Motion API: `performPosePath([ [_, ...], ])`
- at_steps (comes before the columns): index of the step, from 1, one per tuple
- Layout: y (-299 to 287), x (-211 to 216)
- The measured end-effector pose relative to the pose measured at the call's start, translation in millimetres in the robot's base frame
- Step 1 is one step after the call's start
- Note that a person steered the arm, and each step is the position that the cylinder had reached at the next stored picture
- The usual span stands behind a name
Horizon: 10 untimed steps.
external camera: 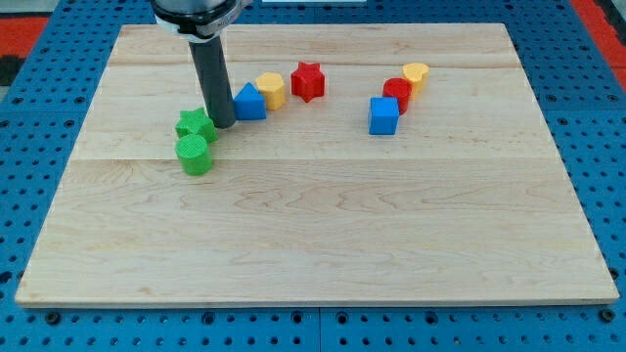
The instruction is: Move yellow hexagon towards green star
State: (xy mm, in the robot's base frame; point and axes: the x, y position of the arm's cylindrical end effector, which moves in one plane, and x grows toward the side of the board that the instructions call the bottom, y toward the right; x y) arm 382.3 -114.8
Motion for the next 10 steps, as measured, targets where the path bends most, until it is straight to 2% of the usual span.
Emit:
performPosePath([
  [2,9.7,1.1],
  [4,69.3,-12.2],
  [8,73.9,-115.9],
  [10,59.3,-104.6],
])
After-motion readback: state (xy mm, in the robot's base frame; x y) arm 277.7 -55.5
